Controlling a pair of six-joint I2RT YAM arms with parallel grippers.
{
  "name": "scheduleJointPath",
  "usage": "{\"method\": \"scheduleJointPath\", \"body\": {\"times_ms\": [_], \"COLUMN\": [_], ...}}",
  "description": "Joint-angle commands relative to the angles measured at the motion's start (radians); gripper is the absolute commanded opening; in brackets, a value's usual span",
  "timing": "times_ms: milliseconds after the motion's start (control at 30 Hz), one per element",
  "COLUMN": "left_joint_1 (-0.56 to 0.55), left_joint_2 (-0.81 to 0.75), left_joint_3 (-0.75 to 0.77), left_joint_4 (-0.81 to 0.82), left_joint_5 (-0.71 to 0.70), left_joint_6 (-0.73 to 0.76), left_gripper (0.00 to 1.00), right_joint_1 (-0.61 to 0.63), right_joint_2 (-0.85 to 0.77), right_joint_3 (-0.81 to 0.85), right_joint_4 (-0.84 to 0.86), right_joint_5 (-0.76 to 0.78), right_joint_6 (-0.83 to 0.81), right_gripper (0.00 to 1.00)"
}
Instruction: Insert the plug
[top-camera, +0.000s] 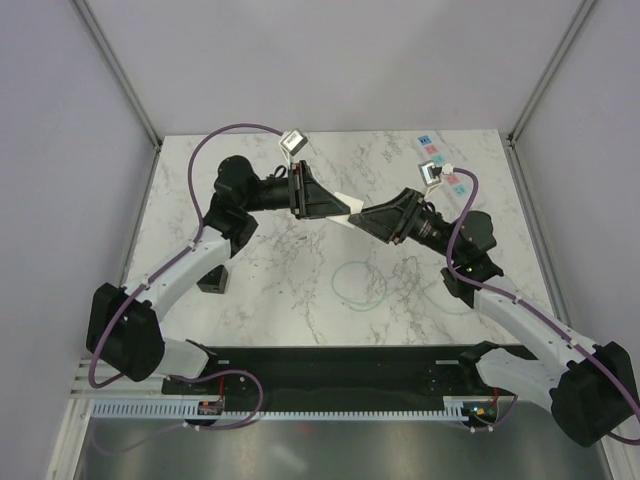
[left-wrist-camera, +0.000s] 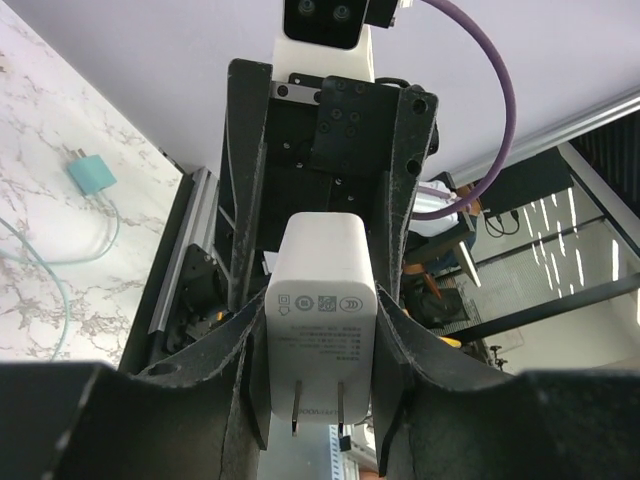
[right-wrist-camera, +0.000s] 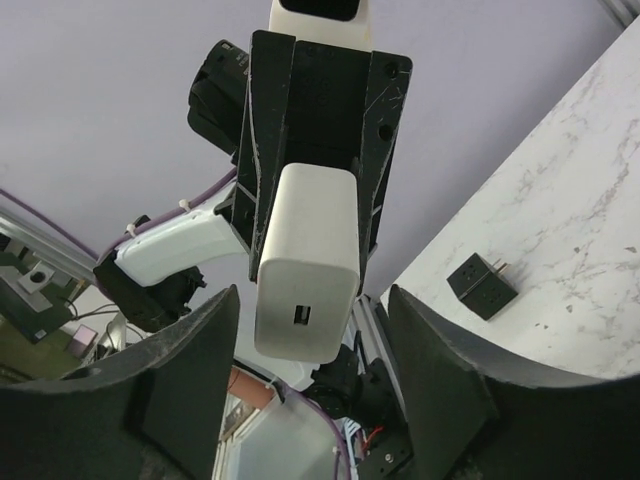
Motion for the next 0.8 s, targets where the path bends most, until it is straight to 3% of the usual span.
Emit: {"method": "scheduleJointPath", "body": {"times_ms": [0,33,100,133,233,267,300,367,467,533,567,633,667,700,767], "left_joint_1": [-0.018,-0.023,-0.026,-0.026,-0.024,-0.024,-0.024,-0.023,-0.023,-0.023,-0.023,-0.023,-0.023,-0.023,-0.024], "left_joint_2": [-0.024,-0.023,-0.024,-0.026,-0.037,-0.037,-0.035,-0.029,-0.014,-0.007,-0.003,0.003,0.006,0.011,0.017], "left_joint_3": [0.008,0.008,0.011,0.011,0.014,0.018,0.025,0.045,0.054,0.052,0.052,0.051,0.051,0.052,0.048], "left_joint_4": [0.068,0.070,0.076,0.080,0.079,0.071,0.045,0.021,0.014,0.014,0.014,0.014,0.014,0.014,0.017], "left_joint_5": [-0.034,-0.034,-0.032,-0.035,-0.038,-0.034,-0.029,-0.014,-0.001,0.002,0.005,0.011,0.015,0.017,0.020], "left_joint_6": [-0.036,-0.036,-0.039,-0.042,-0.045,-0.039,-0.031,-0.010,-0.008,-0.002,-0.001,0.002,0.004,0.002,-0.004], "left_gripper": [0.02,0.02,0.02,0.02,0.25,0.47,0.54,0.65,0.71,0.61,0.46,0.27,0.10,0.02,0.02], "right_joint_1": [0.025,0.028,0.039,0.040,0.043,0.043,0.043,0.043,0.043,0.045,0.043,0.043,0.043,0.043,0.042], "right_joint_2": [0.011,0.016,0.029,0.033,0.030,0.022,0.010,-0.001,-0.026,-0.043,-0.049,-0.059,-0.061,-0.063,-0.064], "right_joint_3": [0.018,0.008,-0.004,-0.010,-0.031,-0.036,-0.039,-0.039,-0.028,-0.025,-0.025,-0.024,-0.024,-0.022,-0.018], "right_joint_4": [0.074,0.086,0.129,0.140,0.168,0.166,0.155,0.139,0.080,0.039,0.031,0.010,0.005,-0.003,-0.013], "right_joint_5": [0.007,0.010,0.012,0.010,0.026,0.030,0.033,0.032,0.024,0.026,0.029,0.029,0.021,0.015,0.012], "right_joint_6": [0.007,0.012,0.038,0.044,0.064,0.063,0.055,0.043,0.015,-0.003,-0.005,-0.012,-0.012,-0.015,-0.017], "right_gripper": [0.67,0.54,0.40,0.25,0.00,0.00,0.00,0.00,0.00,0.00,0.00,0.00,0.00,0.00,0.18]}}
